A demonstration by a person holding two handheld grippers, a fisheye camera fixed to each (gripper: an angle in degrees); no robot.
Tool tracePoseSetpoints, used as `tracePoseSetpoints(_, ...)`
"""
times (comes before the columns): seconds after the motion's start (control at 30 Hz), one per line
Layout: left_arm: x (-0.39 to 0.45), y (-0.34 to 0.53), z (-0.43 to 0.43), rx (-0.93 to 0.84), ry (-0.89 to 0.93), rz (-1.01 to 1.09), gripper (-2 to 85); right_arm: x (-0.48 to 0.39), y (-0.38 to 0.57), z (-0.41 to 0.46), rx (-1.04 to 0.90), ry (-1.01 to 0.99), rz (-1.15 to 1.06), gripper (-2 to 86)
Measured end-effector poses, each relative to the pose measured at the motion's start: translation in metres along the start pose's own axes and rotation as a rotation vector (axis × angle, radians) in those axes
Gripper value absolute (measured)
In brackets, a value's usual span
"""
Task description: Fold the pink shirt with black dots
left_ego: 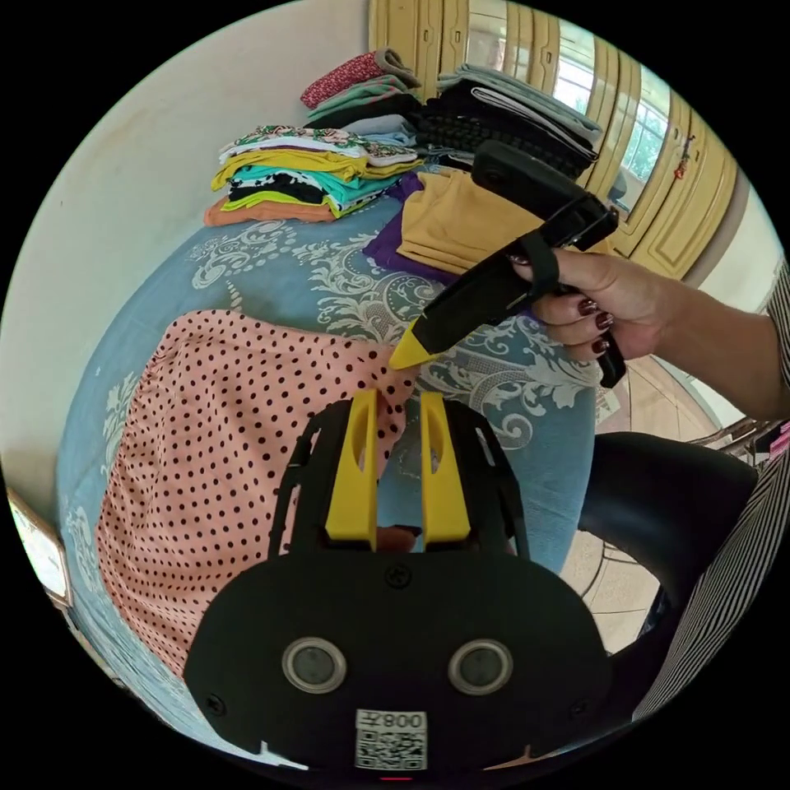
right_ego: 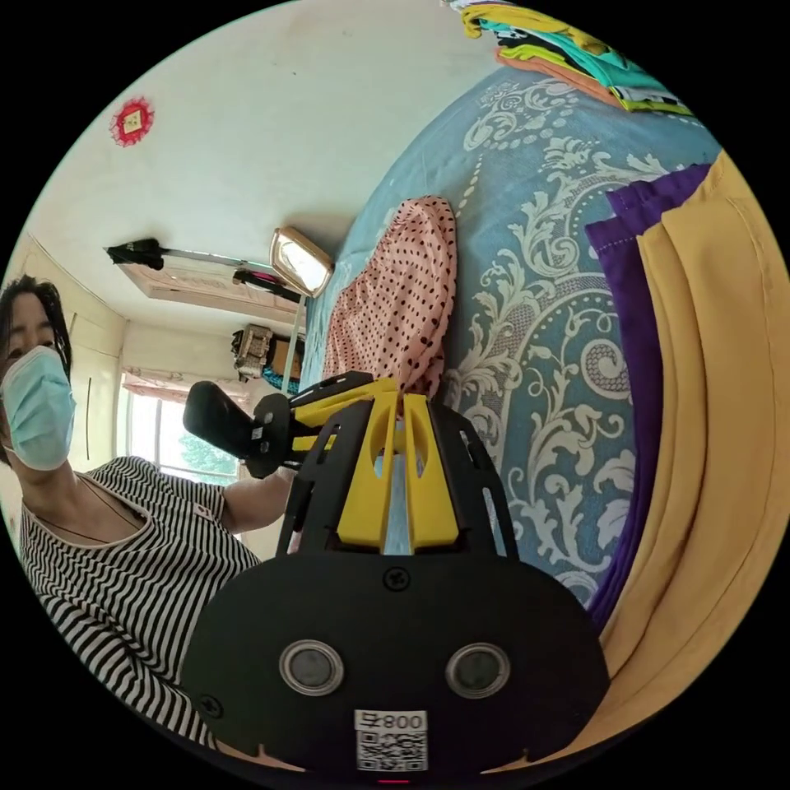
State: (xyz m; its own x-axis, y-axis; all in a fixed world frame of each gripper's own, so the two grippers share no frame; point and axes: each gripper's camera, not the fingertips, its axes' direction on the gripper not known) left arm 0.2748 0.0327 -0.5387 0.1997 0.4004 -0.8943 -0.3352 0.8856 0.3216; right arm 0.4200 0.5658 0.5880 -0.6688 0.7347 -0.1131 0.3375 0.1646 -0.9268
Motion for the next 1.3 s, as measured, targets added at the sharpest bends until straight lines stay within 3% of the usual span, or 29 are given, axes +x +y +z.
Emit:
tracePoseSetpoints(0.17,-0.008,0.010,-0.007,0.079,-0.008,-0.143,2.1,-0.010,-0.027,-0.014,0.016,-0.030,-0.095,2.7)
tracePoseSetpoints(0.37,-0.028,0.028,-0.020,0.179,0.074,-0.323,1.5,0.023,-0.082,-0.032,0.088,-0.028,-0.056,6.4)
tracePoseSetpoints(0.93,-0.029,0.029,-0.057,0.190,0.098,-0.293,1.4,0.079,-0.249,0.057,0.001,0.100,-0.030,8.5)
tracePoseSetpoints(1.3,-0.060,0.042,-0.131,0.226,0.125,-0.297,1.3,0.107,-0.302,0.130,-0.047,0.127,-0.035,2.1)
